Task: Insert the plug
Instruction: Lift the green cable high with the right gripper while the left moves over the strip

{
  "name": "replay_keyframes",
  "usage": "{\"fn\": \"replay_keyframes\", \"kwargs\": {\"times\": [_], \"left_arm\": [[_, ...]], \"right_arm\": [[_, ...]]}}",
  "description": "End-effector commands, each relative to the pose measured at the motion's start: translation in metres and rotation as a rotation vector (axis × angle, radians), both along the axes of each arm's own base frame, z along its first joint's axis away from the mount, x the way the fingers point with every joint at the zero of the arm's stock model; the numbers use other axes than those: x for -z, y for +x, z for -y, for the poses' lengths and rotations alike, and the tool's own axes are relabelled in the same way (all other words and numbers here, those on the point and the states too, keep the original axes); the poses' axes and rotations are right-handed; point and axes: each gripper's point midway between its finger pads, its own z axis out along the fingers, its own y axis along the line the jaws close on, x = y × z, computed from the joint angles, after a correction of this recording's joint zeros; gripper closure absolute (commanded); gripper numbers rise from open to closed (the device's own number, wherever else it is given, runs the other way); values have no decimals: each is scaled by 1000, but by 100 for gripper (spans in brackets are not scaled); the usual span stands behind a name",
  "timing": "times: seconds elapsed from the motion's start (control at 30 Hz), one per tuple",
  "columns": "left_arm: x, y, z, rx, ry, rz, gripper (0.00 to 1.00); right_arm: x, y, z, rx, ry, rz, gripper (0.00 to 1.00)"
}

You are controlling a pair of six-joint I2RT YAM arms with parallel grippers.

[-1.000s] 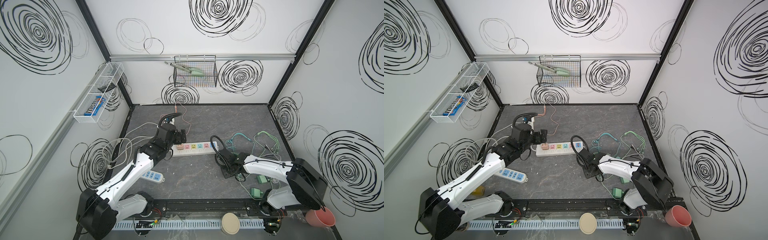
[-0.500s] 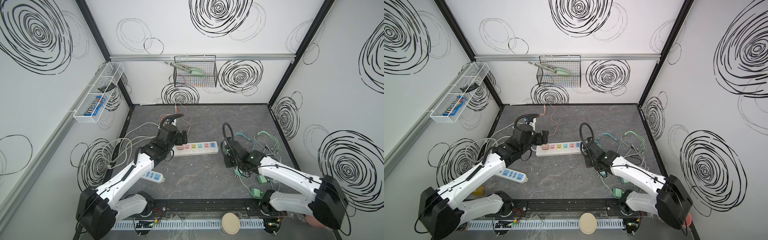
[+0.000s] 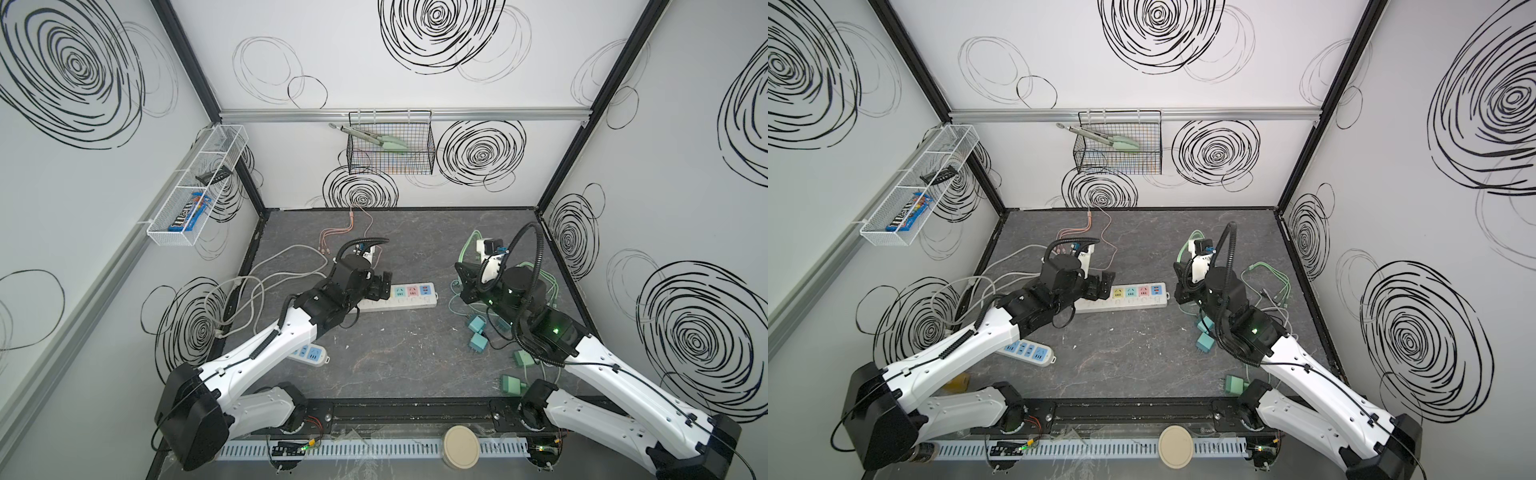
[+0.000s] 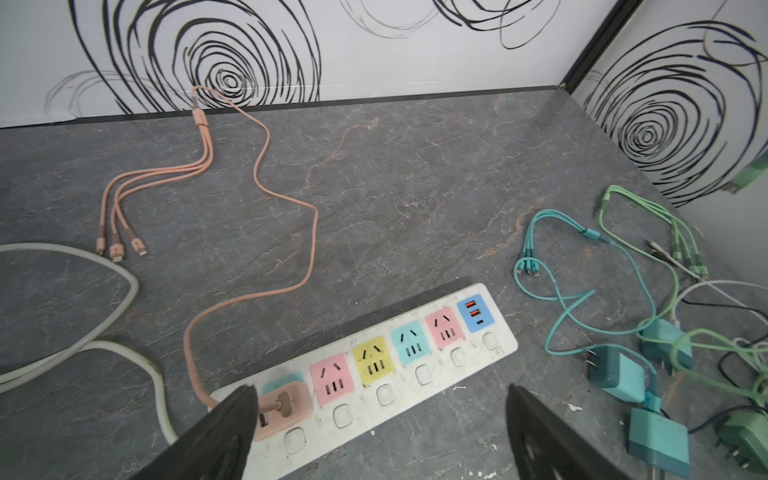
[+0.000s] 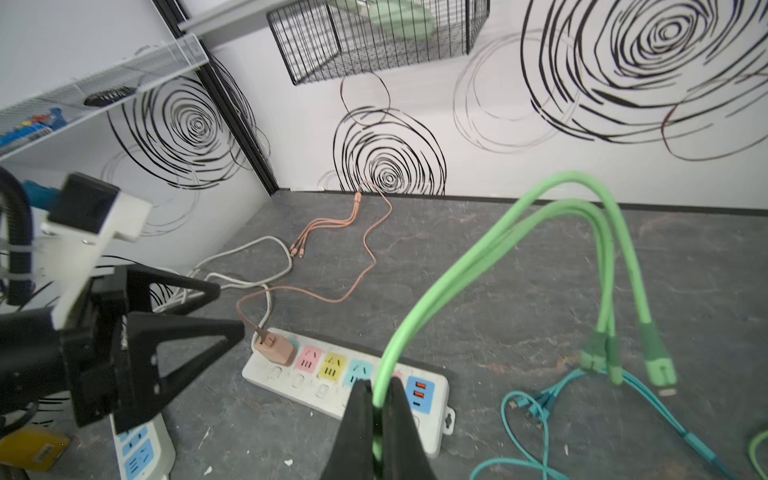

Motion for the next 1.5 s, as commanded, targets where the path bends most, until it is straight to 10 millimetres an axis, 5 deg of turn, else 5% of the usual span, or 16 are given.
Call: {"fn": "replay_keyframes", "kwargs": {"times": [0.0,0.4,0.83,1.07,1.27,1.47], "left_arm": [[-12,-2,23,91,-80,44,4],[-16,-5,19,106,-177,50,4],[-33,-16,27,197,-236,100,4],[-64,-34,60,368,-360,146,4],[-99,-46,99,491,-475,198,4],[-139,-24,125,456,-570,281,4]], "right_arm": [[-63,0,-15,-71,85,158,100],[-201,-2,-62,-225,194,482,100],[-316,8,-111,-314,270,713,100],[-359,17,-136,-357,329,783,100],[-405,4,-146,-412,413,880,100],[-400,2,-144,-415,429,858,100]]}}
